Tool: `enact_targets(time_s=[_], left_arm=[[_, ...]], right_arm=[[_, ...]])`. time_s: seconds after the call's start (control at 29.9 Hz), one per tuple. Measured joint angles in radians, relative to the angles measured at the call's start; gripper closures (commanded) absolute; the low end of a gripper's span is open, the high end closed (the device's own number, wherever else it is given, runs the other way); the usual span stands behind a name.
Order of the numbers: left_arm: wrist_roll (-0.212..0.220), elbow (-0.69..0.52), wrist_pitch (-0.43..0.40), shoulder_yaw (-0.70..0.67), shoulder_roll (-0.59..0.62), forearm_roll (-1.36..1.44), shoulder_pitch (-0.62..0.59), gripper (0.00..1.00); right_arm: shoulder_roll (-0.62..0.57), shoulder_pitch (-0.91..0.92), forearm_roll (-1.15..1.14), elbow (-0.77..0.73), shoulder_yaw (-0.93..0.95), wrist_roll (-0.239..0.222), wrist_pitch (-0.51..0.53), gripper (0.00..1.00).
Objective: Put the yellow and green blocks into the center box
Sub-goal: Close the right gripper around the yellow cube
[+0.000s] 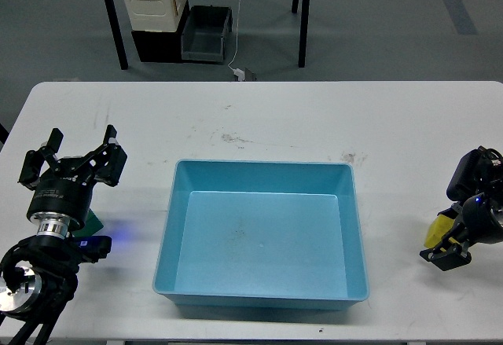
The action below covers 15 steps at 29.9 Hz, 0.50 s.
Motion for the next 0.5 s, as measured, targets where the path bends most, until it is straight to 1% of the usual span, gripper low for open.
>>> enact_targets(time_s=[0.1,0.13,0.17,0.2,0.23,0.3,0.43,0.47,0.5], left_arm=[[0.000,0.000,0.000,0.000,0.000,0.000,-0.001,0.00],[0.000,0.000,0.000,0.000,0.000,0.000,-0.001,0.00],[0.000,0.000,0.000,0.000,0.000,0.000,-0.001,0.00],[0.000,0.001,0.000,0.000,0.000,0.000,-0.001,0.00],[-0.001,0.001,0.000,0.000,0.000,0.000,-0.001,0.00],[-0.001,0.003,0.000,0.000,0.000,0.000,-0.001,0.00],[-0.001,0.005,0.000,0.000,0.000,0.000,-0.001,0.00],[-0.001,0.006,0.000,0.000,0.000,0.000,-0.001,0.00],[-0.001,0.007,0.000,0.000,0.000,0.000,-0.001,0.00]], right_arm=[[0.000,-0.003,-0.002,0.000,-0.001,0.000,0.000,0.16],[0.000,-0.004,-0.002,0.001,-0.001,0.000,0.000,0.22],[0.000,-0.005,-0.002,0.001,-0.001,0.000,0.000,0.30],[0.000,-0.006,-0.002,0.001,-0.001,0.000,0.000,0.42],[0.000,-0.006,-0.002,0.001,-0.001,0.000,0.000,0.49],[0.000,-0.007,-0.002,0.000,-0.001,0.000,0.000,0.60],[-0.001,-0.007,-0.002,-0.001,-0.004,0.000,0.000,0.84],[-0.002,-0.007,-0.002,-0.001,-0.005,0.000,0.000,0.88],[-0.003,-0.005,-0.002,-0.001,-0.005,0.000,0.000,0.90]])
